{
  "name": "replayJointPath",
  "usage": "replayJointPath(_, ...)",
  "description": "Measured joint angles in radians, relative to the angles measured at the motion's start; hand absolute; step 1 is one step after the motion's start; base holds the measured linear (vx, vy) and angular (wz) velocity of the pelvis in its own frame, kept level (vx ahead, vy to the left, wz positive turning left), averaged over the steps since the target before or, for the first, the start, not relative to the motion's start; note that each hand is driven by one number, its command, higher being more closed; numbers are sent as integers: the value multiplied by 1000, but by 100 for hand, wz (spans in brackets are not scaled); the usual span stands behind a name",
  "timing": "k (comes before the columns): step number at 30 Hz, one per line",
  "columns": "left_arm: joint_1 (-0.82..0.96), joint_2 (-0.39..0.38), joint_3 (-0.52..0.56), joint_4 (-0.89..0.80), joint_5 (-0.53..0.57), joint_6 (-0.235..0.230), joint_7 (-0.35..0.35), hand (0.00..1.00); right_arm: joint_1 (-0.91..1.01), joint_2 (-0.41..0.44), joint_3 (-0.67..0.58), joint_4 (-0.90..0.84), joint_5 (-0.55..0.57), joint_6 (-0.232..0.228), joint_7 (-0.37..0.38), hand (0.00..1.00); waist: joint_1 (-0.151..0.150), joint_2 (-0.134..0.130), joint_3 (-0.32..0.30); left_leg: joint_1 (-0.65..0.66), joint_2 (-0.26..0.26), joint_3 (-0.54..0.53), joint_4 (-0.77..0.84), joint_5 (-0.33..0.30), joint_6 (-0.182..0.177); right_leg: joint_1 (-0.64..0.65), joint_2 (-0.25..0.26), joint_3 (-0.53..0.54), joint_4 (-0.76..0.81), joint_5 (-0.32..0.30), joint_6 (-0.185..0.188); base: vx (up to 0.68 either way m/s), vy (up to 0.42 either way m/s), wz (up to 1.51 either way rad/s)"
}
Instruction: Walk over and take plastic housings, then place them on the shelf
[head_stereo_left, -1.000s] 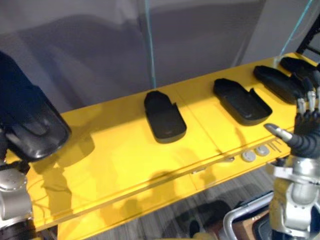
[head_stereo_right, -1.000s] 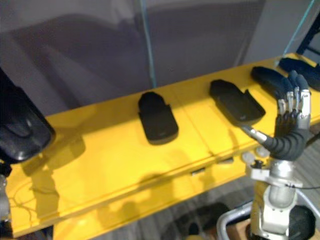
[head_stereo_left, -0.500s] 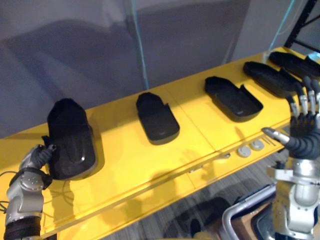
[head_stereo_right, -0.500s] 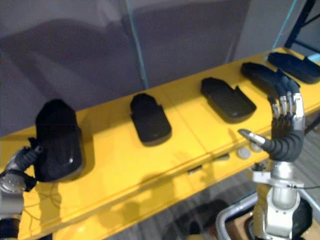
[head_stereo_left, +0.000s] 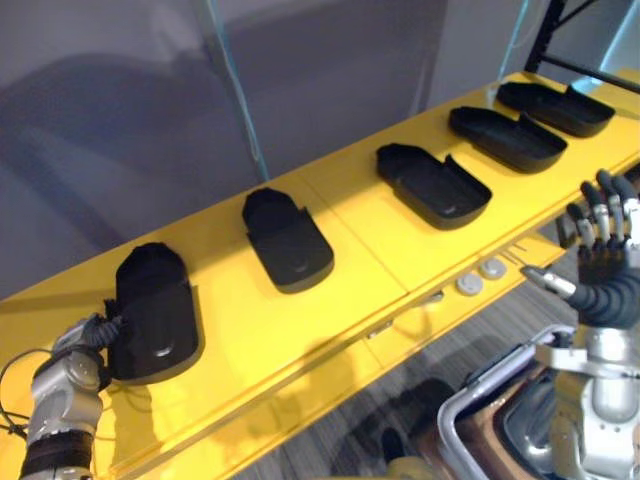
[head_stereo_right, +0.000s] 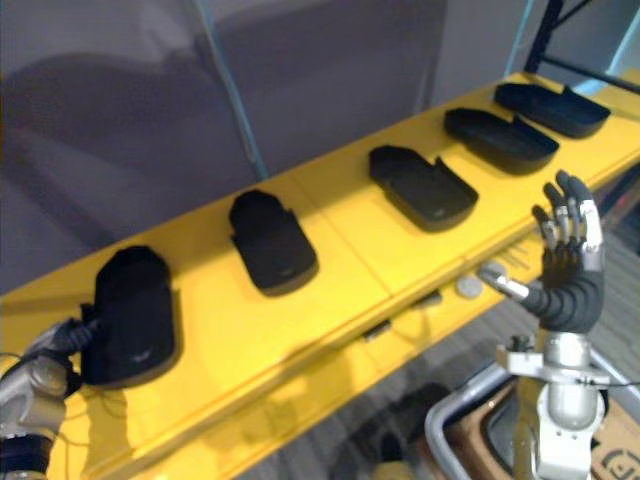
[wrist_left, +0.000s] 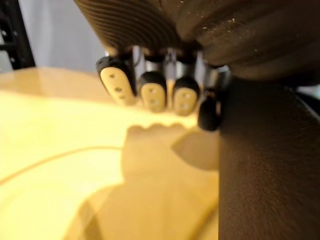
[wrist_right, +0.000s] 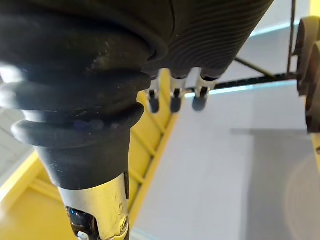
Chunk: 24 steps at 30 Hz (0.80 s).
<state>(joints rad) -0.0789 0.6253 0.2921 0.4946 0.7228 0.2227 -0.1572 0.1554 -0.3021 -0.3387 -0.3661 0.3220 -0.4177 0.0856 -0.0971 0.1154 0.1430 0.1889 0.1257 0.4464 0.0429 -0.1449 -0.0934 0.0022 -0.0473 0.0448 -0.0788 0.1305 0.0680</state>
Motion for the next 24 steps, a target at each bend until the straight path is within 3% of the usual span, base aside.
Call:
replayJointPath(11, 0, 0, 24, 76, -6, 9, 120, 100, 19, -13, 10, 0, 9, 2, 8, 0, -2, 5, 9, -1, -1, -1, 1, -1, -1, -1, -1, -1, 0, 0, 0, -41, -12, 0)
replayJointPath(18, -1, 7, 49, 76, -1, -35, 135, 100, 18, -18, 13, 0, 25, 6, 8, 0, -2, 3, 20, -3, -2, -6, 0, -1, -1, -2, -2, -5, -1, 1, 1, -15, -5, 0)
replayJointPath(21, -3, 48, 47, 76, 3, -76, 133, 100, 17, -18, 18, 0, 26, 17, 9, 0, -5, -4, 25, -3, -3, -6, 0, -1, -1, -2, -2, -5, -1, 1, 1, -38, -6, 0)
replayJointPath(24, -5, 77, 41, 76, 3, -84, 114, 100, 17, -20, 18, 0, 27, 31, 9, 0, -8, -4, 25, -3, -5, -6, -1, -1, -1, -2, -1, -5, -1, 1, 1, 0, 0, 0)
